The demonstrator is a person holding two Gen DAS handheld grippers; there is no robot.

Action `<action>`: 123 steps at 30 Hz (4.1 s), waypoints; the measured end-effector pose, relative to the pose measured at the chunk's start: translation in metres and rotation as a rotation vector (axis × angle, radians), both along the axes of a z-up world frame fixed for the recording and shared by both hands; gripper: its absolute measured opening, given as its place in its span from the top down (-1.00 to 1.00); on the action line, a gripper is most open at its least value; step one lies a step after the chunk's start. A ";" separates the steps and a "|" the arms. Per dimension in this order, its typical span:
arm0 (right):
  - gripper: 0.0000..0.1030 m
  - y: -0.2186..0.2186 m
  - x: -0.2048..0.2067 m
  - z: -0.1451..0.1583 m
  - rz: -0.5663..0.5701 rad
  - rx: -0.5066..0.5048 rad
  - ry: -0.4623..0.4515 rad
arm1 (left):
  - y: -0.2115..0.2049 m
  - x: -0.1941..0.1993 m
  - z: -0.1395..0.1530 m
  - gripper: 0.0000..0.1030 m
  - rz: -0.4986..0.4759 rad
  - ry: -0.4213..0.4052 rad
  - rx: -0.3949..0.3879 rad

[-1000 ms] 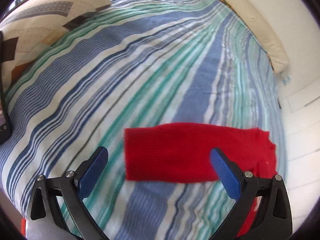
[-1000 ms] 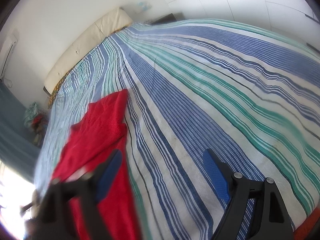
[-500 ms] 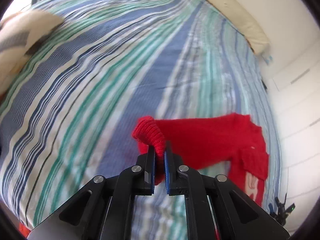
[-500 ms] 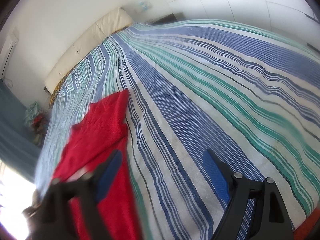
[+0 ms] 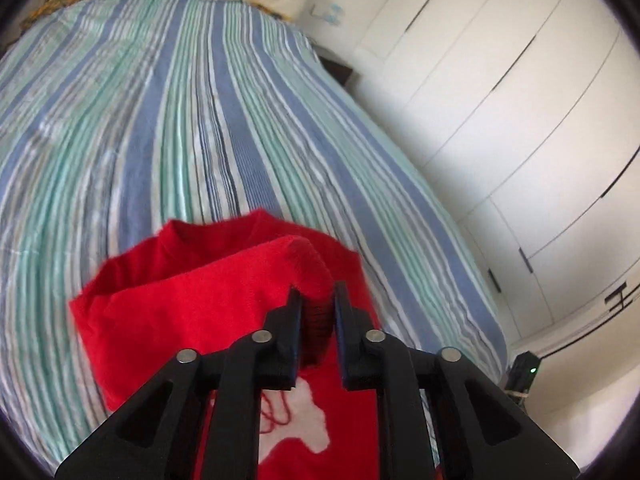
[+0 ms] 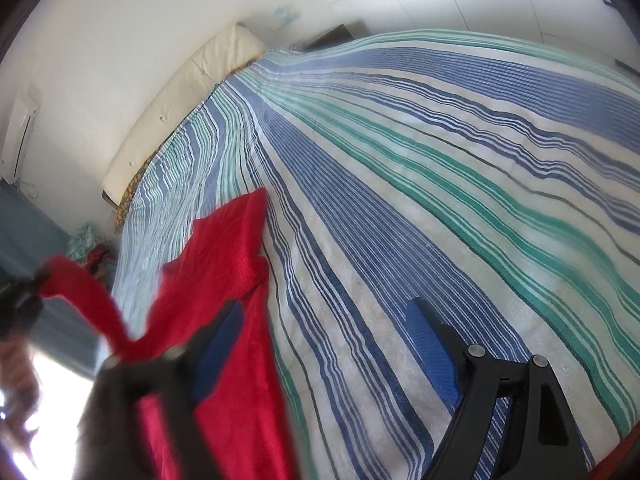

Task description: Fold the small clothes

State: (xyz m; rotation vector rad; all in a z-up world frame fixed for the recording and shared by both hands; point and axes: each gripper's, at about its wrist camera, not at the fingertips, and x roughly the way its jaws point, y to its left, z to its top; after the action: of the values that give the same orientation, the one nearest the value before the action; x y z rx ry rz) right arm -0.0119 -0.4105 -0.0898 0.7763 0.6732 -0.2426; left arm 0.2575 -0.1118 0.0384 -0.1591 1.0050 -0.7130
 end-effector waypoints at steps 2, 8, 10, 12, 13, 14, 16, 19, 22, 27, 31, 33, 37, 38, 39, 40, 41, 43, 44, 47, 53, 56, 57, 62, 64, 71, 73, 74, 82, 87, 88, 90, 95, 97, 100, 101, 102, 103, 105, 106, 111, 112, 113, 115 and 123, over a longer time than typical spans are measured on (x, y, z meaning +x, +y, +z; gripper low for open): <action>-0.62 -0.001 0.000 0.001 -0.005 0.006 -0.004 | -0.018 -0.003 -0.027 0.27 0.009 0.051 0.082; -0.62 0.004 0.002 0.002 0.031 -0.011 0.002 | 0.072 -0.030 -0.043 -0.21 0.178 -0.018 0.044; -0.62 0.003 0.004 0.001 0.035 -0.009 0.003 | 0.116 -0.033 -0.052 -0.21 0.244 -0.035 0.095; -0.62 0.002 0.008 -0.003 0.036 0.008 0.011 | 0.150 -0.038 -0.065 -0.21 0.272 -0.034 0.169; -0.62 0.003 0.010 -0.005 0.037 0.017 0.018 | 0.162 -0.042 -0.073 -0.21 0.269 -0.036 0.205; -0.62 0.003 0.013 -0.007 0.040 0.022 0.024 | 0.169 -0.048 -0.080 -0.21 0.257 -0.037 0.238; -0.62 0.006 0.016 -0.009 0.049 0.018 0.033 | 0.169 -0.062 -0.097 -0.22 0.203 -0.038 0.274; -0.62 0.011 0.019 -0.009 0.063 -0.007 0.044 | 0.142 -0.068 -0.121 -0.26 0.124 -0.092 0.355; -0.62 0.012 0.018 -0.010 0.052 -0.016 0.054 | 0.122 -0.056 -0.143 -0.26 0.175 -0.099 0.409; -0.62 0.008 0.012 -0.009 0.021 -0.026 0.054 | 0.153 -0.032 -0.168 0.91 0.438 0.001 0.269; -0.62 0.006 0.009 -0.009 0.014 -0.021 0.051 | 0.146 -0.051 -0.171 0.91 0.407 -0.062 0.342; -0.62 0.006 0.012 -0.010 0.023 -0.020 0.055 | 0.147 -0.054 -0.170 0.85 0.412 -0.061 0.348; -0.62 0.014 0.018 -0.010 0.059 -0.046 0.066 | 0.148 -0.059 -0.158 -0.05 0.472 -0.062 0.428; -0.62 0.016 0.018 -0.008 0.067 -0.062 0.066 | 0.149 -0.065 -0.153 -0.47 0.497 -0.079 0.473; -0.62 0.018 0.018 -0.006 0.073 -0.079 0.065 | 0.151 -0.071 -0.147 -0.58 0.519 -0.105 0.504; -0.62 0.020 0.017 -0.004 0.076 -0.094 0.064 | 0.154 -0.079 -0.141 -0.63 0.529 -0.125 0.517; -0.62 0.021 0.016 -0.003 0.076 -0.106 0.062 | 0.156 -0.083 -0.136 -0.63 0.530 -0.130 0.525; -0.62 0.023 0.016 -0.002 0.076 -0.118 0.065 | 0.160 -0.089 -0.128 -0.63 0.529 -0.121 0.540; -0.62 0.024 0.016 -0.002 0.077 -0.121 0.067 | 0.163 -0.092 -0.125 -0.63 0.532 -0.123 0.547; -0.62 0.029 0.019 0.000 0.084 -0.150 0.075 | 0.168 -0.103 -0.116 -0.63 0.538 -0.135 0.552; -0.62 0.049 0.020 0.010 0.126 -0.282 0.083 | 0.172 -0.109 -0.110 -0.63 0.540 -0.143 0.551; -0.62 0.061 0.021 0.012 0.154 -0.347 0.092 | 0.175 -0.110 -0.108 -0.63 0.542 -0.142 0.544; -0.62 0.065 0.021 0.012 0.165 -0.365 0.097 | 0.176 -0.111 -0.107 -0.63 0.543 -0.142 0.543; -0.62 0.080 0.028 0.018 0.253 -0.417 0.121 | 0.200 -0.131 -0.105 -0.63 0.528 -0.085 0.489; -0.62 0.084 0.025 0.035 0.329 -0.416 0.109 | 0.217 -0.151 -0.108 -0.63 0.476 -0.011 0.386; -0.62 0.094 0.000 0.041 0.688 -0.117 0.320 | 0.196 -0.227 -0.160 -0.60 0.200 0.210 0.232; -0.62 0.097 -0.009 0.019 0.698 0.037 0.362 | 0.180 -0.240 -0.161 -0.60 0.170 0.146 0.270; -0.62 0.098 -0.012 0.008 0.686 0.098 0.383 | 0.173 -0.243 -0.160 -0.60 0.157 0.129 0.286; -0.53 0.132 -0.021 -0.036 0.700 0.091 0.528 | 0.170 -0.246 -0.170 0.10 0.139 0.231 0.160; 0.88 0.135 -0.017 -0.043 0.725 0.083 0.568 | 0.157 -0.249 -0.169 0.97 0.089 0.295 0.085; 0.88 0.134 -0.017 -0.038 0.723 0.091 0.554 | 0.161 -0.247 -0.162 0.97 0.101 0.297 0.051; 0.88 0.128 -0.017 -0.023 0.707 0.092 0.496 | 0.172 -0.235 -0.149 0.97 0.149 0.315 -0.052; 0.88 0.100 0.022 0.020 0.603 0.126 0.279 | 0.182 -0.153 -0.115 0.97 0.253 0.244 -0.173; 0.89 0.091 0.055 0.033 0.552 0.106 0.198 | 0.182 -0.107 -0.105 0.97 0.295 0.202 -0.187; 0.89 0.080 0.116 0.043 0.482 0.081 0.111 | 0.177 -0.037 -0.098 0.97 0.355 0.184 -0.210; 0.89 0.078 0.137 0.044 0.460 0.067 0.093 | 0.174 -0.016 -0.097 0.97 0.374 0.180 -0.206; 0.89 0.076 0.158 0.042 0.445 0.064 0.083 | 0.170 0.004 -0.097 0.97 0.390 0.178 -0.198; 0.89 0.072 0.179 0.041 0.430 0.060 0.080 | 0.165 0.023 -0.099 0.97 0.402 0.178 -0.189; 0.89 0.071 0.217 0.036 0.406 0.032 0.083 | 0.151 0.056 -0.108 0.97 0.409 0.189 -0.151; 0.89 0.067 0.235 0.032 0.399 0.021 0.090 | 0.145 0.069 -0.114 0.97 0.411 0.196 -0.129; 0.84 0.044 0.291 -0.005 0.339 0.100 0.133 | 0.143 0.113 -0.149 0.80 0.475 0.257 -0.043; 0.76 0.040 0.294 -0.014 0.336 0.130 0.132 | 0.147 0.119 -0.152 0.57 0.506 0.254 -0.028; 0.70 0.037 0.298 -0.021 0.327 0.146 0.134 | 0.152 0.124 -0.154 0.12 0.537 0.257 -0.013; 0.44 0.029 0.299 -0.024 0.294 0.146 0.108 | 0.166 0.126 -0.152 -0.34 0.595 0.256 -0.014; 0.23 0.005 0.283 0.009 0.306 -0.019 0.054 | 0.180 0.082 -0.130 -0.36 0.525 0.119 0.007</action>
State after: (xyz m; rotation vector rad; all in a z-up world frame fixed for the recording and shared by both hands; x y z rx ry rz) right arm 0.2709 -0.4050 -0.0808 0.6400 0.8293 0.0088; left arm 0.3397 0.0683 -0.0916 -0.4447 1.0206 -0.2217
